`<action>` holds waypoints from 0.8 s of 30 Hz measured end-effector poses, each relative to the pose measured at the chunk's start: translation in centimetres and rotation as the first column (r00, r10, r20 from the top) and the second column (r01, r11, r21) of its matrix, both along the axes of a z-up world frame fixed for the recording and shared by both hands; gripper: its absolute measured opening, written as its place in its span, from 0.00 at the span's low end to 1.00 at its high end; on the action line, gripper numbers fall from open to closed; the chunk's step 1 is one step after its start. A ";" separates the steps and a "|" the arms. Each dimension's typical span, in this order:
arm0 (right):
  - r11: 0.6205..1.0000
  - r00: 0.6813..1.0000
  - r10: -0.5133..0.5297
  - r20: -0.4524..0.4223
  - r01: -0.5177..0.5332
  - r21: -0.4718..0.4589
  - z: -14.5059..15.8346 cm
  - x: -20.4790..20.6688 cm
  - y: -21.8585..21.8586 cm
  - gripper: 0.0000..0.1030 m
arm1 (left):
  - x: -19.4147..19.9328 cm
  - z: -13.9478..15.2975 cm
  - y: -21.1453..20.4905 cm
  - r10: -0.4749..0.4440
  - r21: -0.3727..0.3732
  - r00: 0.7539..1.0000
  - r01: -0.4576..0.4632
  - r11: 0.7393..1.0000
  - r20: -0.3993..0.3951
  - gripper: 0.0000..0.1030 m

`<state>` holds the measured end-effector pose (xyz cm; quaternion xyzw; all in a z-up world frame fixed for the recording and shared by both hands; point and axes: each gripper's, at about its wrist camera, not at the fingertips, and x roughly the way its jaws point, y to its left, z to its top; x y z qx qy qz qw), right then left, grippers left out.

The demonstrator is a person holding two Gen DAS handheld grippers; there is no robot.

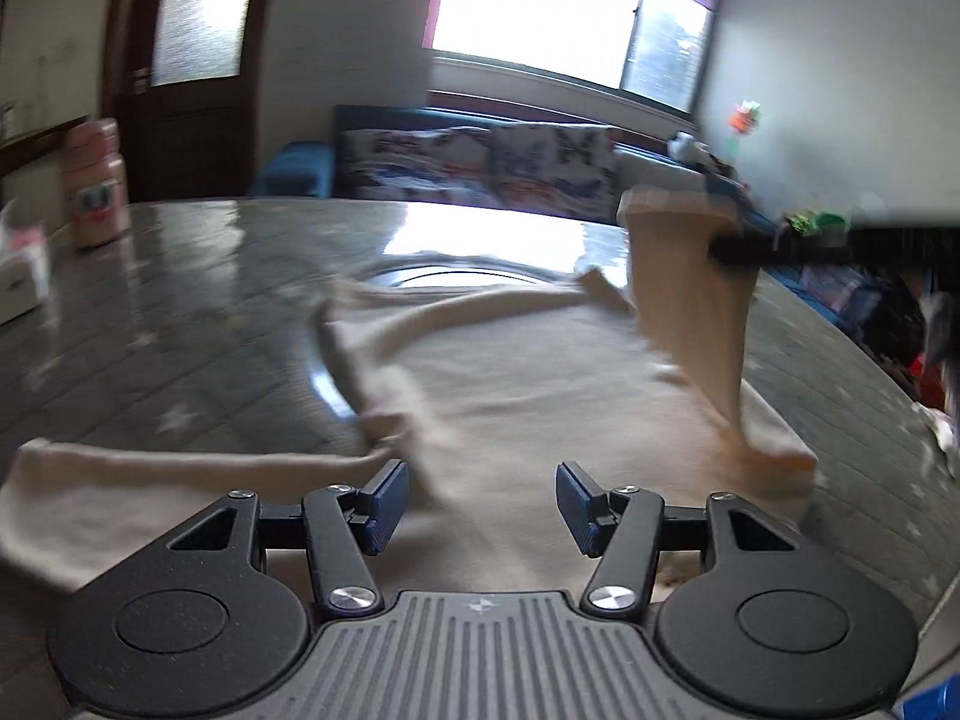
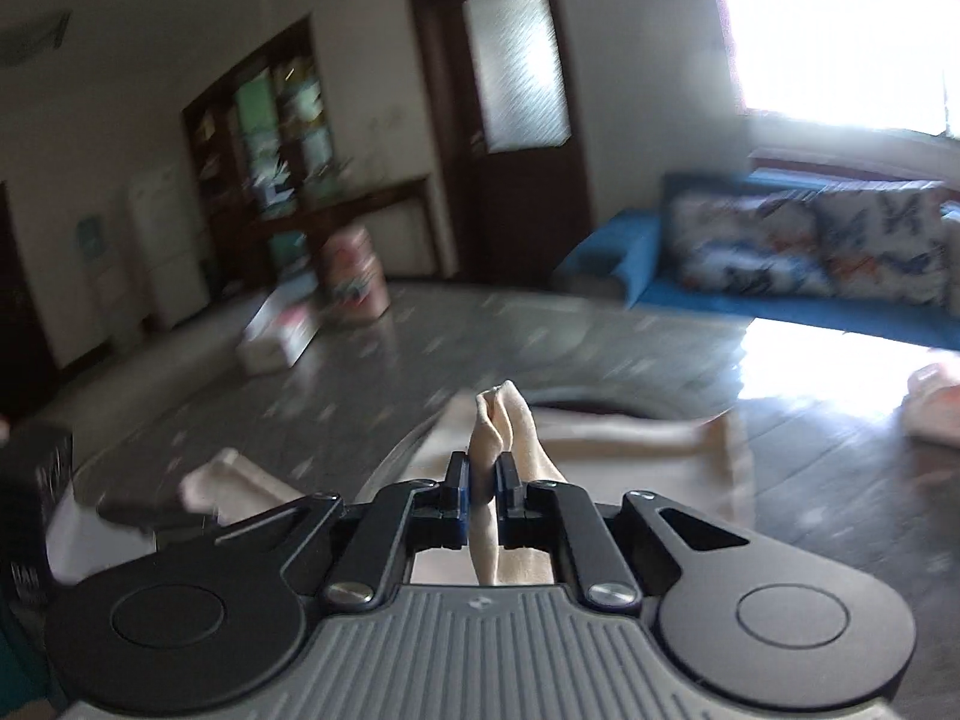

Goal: Fold clothes
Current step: 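Grasp the sweatshirt edge with the right gripper and lift it toward the left gripper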

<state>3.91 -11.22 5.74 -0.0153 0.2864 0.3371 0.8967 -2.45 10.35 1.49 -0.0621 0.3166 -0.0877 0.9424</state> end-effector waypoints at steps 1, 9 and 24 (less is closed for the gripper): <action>1.000 1.000 0.018 -0.012 -0.018 -0.020 -0.7 -0.1 1.0 0.07 | -0.2 -0.1 0.5 0.012 -0.004 1.000 -0.012 1.000 -0.004 0.57; 0.989 0.989 0.105 -0.104 -0.115 -0.092 -4.2 -1.2 4.2 0.23 | -0.4 -0.4 1.3 0.037 -0.018 0.999 -0.038 0.999 -0.011 0.58; 0.975 0.985 -0.157 -0.076 0.142 -0.169 -6.4 2.8 -4.6 0.36 | 3.2 -1.2 -3.2 -0.081 -0.039 0.996 0.080 0.996 -0.027 0.58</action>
